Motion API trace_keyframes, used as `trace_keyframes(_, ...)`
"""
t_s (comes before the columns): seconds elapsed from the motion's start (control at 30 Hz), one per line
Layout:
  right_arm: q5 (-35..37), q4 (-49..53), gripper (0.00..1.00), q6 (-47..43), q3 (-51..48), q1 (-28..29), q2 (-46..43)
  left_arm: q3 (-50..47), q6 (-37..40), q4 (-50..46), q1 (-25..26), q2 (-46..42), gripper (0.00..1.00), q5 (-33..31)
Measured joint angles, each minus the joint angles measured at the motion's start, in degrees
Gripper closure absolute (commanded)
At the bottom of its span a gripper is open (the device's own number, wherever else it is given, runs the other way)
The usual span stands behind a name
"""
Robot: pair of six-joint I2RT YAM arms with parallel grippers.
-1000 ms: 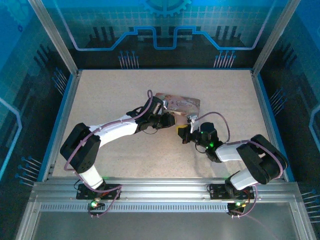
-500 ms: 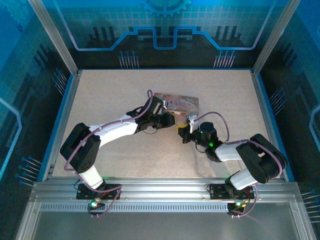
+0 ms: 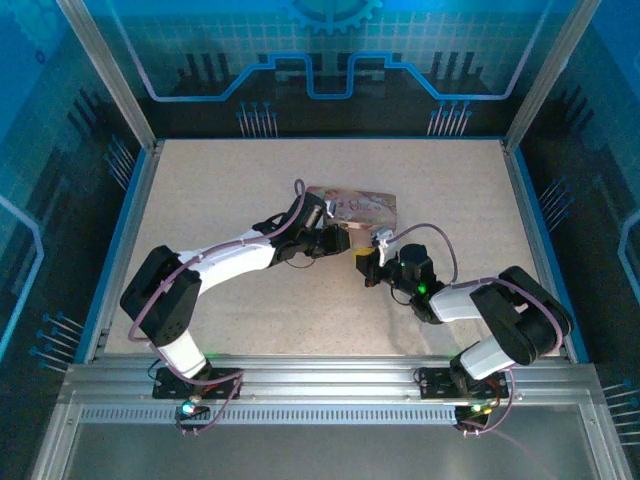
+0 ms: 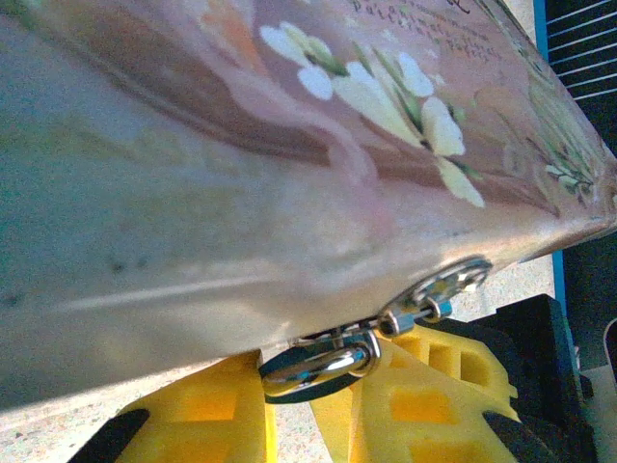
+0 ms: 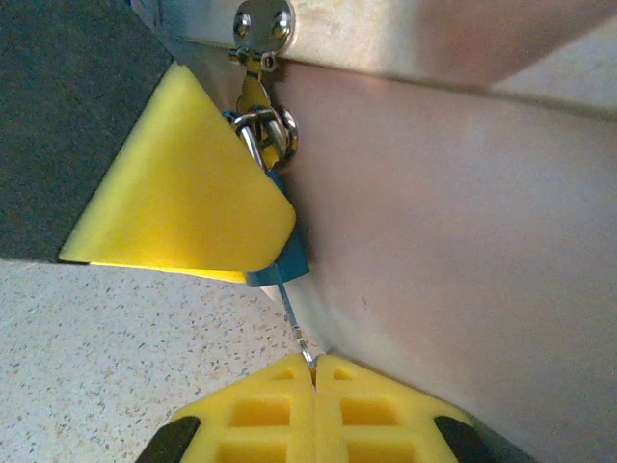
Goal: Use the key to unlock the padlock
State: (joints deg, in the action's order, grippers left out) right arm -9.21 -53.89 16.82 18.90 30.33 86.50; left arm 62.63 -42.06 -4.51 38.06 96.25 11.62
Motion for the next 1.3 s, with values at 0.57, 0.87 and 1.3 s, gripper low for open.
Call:
trace_keyframes(0.57,0.5,1.3,1.0,0.0,1.2,0.5,0.5,0.0,0.0,0.3,-0.2,0.0,0.8,-0.4)
trace_keyframes(0.87,1.3,0.6,1.0,-0.8,2.2,0.8,2.6,0.0,0.0,0.3,-0.4,0.0,0.8,-0.5)
trace_keyframes(1.3,1.6,0.6,1.0,-2.4,2.6,0.8,3.1,0.0,0.0,0.3,-0.5,0.0,0.8,-0.5)
